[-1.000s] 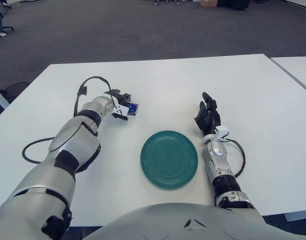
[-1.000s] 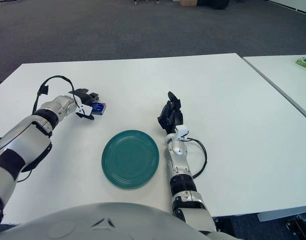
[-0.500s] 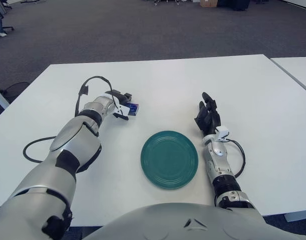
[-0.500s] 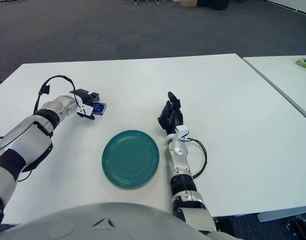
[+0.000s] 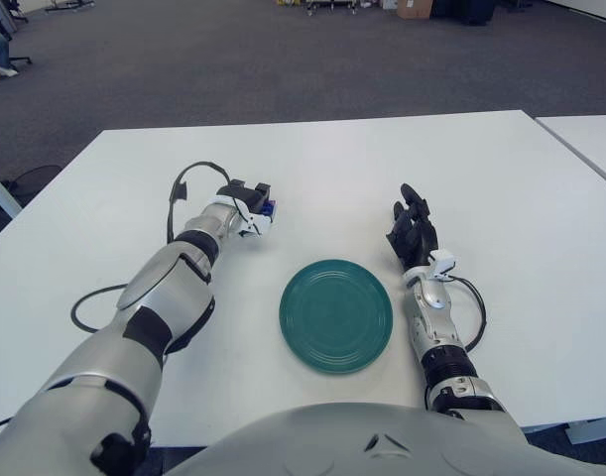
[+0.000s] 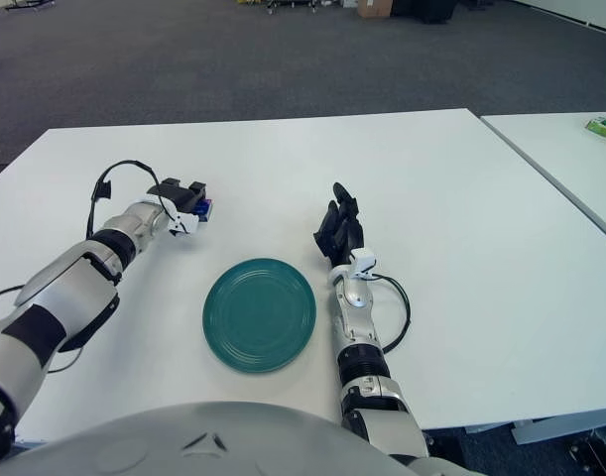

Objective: Put the gum into the plate.

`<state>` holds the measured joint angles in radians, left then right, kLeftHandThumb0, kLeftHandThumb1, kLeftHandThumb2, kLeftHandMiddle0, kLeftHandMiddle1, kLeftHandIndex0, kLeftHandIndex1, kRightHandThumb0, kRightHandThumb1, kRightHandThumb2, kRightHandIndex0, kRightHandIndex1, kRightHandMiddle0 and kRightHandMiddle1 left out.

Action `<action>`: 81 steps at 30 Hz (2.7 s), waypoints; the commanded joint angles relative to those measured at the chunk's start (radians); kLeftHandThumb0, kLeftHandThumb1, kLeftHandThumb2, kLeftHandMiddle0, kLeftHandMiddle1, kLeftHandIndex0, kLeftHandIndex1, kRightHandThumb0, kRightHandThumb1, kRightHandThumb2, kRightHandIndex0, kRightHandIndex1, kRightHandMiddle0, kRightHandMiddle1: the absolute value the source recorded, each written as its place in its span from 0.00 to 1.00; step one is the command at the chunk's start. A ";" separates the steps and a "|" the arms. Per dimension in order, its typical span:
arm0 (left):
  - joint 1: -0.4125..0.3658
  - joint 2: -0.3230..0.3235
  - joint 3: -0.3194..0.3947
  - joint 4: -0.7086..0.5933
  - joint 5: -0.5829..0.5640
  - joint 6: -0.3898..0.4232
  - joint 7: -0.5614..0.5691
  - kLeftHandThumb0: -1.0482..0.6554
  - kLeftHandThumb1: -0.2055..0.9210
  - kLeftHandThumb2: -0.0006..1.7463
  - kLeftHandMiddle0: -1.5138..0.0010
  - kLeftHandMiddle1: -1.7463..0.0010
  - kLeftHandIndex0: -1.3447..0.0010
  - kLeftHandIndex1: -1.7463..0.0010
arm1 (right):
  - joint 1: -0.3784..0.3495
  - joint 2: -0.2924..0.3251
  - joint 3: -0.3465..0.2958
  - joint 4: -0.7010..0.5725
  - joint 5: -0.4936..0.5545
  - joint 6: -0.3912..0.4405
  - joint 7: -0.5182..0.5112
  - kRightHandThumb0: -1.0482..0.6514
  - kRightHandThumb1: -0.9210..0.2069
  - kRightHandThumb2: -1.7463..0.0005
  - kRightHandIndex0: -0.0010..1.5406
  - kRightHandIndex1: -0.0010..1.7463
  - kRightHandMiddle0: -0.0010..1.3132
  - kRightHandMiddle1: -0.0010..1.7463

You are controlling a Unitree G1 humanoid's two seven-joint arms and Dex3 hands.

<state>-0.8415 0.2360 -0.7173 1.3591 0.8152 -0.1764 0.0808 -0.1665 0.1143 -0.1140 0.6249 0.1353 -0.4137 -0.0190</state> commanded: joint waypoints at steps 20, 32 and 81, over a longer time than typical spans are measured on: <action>0.038 -0.031 0.040 -0.009 -0.032 -0.016 -0.132 0.61 0.45 0.73 0.54 0.13 0.67 0.00 | 0.118 0.062 -0.019 -0.139 0.035 0.195 -0.088 0.19 0.00 0.51 0.13 0.01 0.00 0.32; -0.109 0.112 0.168 -0.057 -0.117 -0.184 0.048 0.61 0.35 0.81 0.50 0.10 0.61 0.00 | 0.120 0.043 -0.035 -0.155 0.066 0.240 -0.079 0.20 0.00 0.52 0.14 0.01 0.00 0.37; 0.172 0.278 0.304 -1.214 -0.403 -0.343 -0.589 0.62 0.19 0.95 0.46 0.03 0.52 0.00 | 0.067 0.023 -0.068 -0.064 0.099 0.270 -0.028 0.19 0.00 0.53 0.23 0.01 0.00 0.45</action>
<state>-0.6444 0.4758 -0.4115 0.1754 0.4072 -0.5040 -0.4526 -0.1786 0.1145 -0.1745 0.5024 0.2449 -0.2238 -0.0135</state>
